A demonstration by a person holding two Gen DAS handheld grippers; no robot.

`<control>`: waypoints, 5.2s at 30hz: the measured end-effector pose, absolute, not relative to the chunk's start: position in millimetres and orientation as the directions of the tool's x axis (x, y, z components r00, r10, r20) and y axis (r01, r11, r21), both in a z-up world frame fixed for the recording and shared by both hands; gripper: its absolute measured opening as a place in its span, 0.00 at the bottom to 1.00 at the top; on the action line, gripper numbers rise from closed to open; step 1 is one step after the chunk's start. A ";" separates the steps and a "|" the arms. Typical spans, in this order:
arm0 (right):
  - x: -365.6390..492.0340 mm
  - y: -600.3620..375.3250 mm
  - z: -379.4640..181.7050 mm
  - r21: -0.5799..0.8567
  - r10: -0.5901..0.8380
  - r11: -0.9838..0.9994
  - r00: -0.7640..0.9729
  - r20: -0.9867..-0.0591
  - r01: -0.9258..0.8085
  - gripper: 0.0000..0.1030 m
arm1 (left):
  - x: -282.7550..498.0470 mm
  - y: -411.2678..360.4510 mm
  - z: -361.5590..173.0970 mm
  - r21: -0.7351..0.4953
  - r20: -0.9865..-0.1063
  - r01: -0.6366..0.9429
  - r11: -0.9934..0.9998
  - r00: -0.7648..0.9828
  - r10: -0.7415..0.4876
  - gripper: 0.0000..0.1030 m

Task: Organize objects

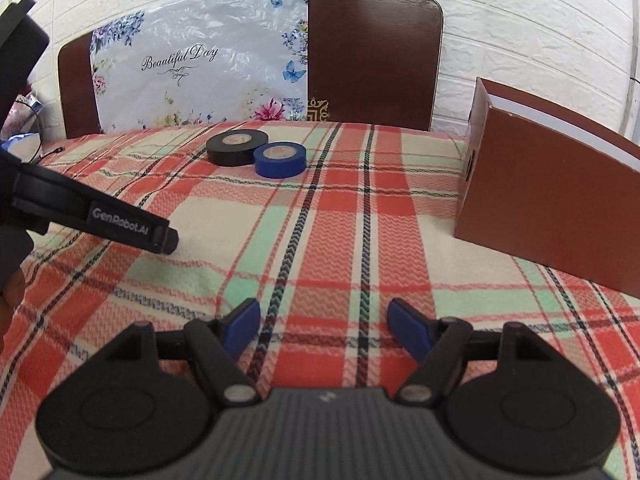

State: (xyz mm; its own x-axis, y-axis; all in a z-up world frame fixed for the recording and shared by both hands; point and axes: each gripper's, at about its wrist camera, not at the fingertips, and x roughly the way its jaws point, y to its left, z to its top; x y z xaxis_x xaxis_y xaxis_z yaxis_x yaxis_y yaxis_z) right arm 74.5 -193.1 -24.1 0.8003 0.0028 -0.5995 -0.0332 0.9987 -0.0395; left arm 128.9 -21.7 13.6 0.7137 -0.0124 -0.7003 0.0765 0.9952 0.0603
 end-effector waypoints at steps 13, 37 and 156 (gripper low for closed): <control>78.1 -189.7 -26.6 -0.063 -0.015 0.998 0.799 -0.601 -0.029 0.78 | 133.2 -6.8 3.8 0.073 -0.656 0.078 0.994 0.755 -0.012 0.86; 157.6 -169.6 -26.7 -0.053 0.031 0.995 0.795 -0.606 -0.080 0.85 | 137.3 15.4 -7.9 0.026 -0.588 0.048 0.999 0.808 -0.024 0.99; 39.9 -301.8 -20.6 0.142 -0.112 0.964 0.830 -0.547 0.224 0.67 | 105.3 -132.6 38.8 0.135 -0.677 0.297 0.945 0.725 -0.131 0.57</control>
State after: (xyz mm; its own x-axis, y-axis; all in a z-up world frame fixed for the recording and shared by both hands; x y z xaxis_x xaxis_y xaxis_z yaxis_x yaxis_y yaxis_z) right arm 39.9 -301.8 -20.5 0.8298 -0.1122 -0.5466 0.2238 0.9643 0.1418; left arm 105.3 -132.6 38.8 0.7247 -0.1307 -0.6766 0.2967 0.9454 0.1352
